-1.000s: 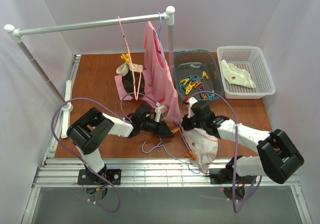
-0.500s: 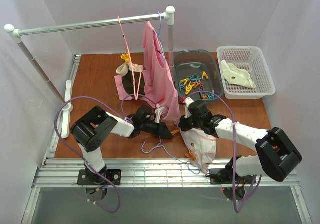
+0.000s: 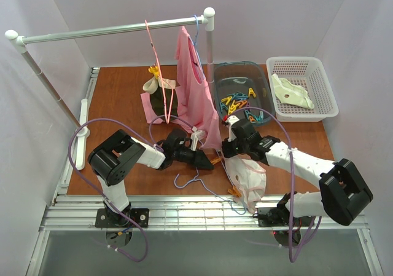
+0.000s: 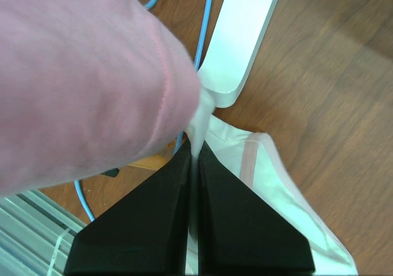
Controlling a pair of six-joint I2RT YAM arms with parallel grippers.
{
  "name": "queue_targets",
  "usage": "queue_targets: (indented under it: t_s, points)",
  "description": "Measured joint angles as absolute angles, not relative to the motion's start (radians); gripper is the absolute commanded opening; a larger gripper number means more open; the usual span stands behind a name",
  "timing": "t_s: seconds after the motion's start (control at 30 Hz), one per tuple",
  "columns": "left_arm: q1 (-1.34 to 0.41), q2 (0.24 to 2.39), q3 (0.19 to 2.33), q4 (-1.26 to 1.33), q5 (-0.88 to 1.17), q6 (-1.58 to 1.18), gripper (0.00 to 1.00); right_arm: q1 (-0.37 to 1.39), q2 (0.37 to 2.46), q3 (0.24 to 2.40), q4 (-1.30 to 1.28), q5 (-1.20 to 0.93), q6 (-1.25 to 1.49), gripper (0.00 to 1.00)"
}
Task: Clip the underwear to the hanger
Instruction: Clamp the underwear onto the hanger.
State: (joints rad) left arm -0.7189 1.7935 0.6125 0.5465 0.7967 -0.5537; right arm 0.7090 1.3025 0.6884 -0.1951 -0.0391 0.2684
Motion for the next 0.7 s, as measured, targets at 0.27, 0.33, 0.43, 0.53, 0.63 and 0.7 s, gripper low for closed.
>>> queue_targets:
  t_s: [0.27,0.33,0.43,0.53,0.63,0.7]
  points:
    - [-0.717,1.789,0.612,0.545,0.796,-0.535,0.0,0.709,1.243,0.744,-0.274,-0.031,0.257,0.01]
    - [-0.717,1.788,0.612,0.541,0.795,-0.53,0.0,0.709,1.228,0.744,-0.29,-0.036,0.256,0.01]
    - [-0.717,1.784,0.612,0.539,0.793,-0.527,0.0,0.709,1.217,0.743,-0.299,-0.052,0.254,0.01]
    - [-0.717,1.775,0.612,0.538,0.793,-0.523,0.0,0.709,1.217,0.738,-0.3,-0.089,0.254,0.01]
    - [-0.717,1.76,0.612,0.538,0.791,-0.52,0.0,0.709,1.219,0.727,-0.292,-0.144,0.254,0.01]
    - [-0.717,1.748,0.612,0.538,0.789,-0.518,0.0,0.709,1.229,0.723,-0.288,-0.18,0.254,0.01]
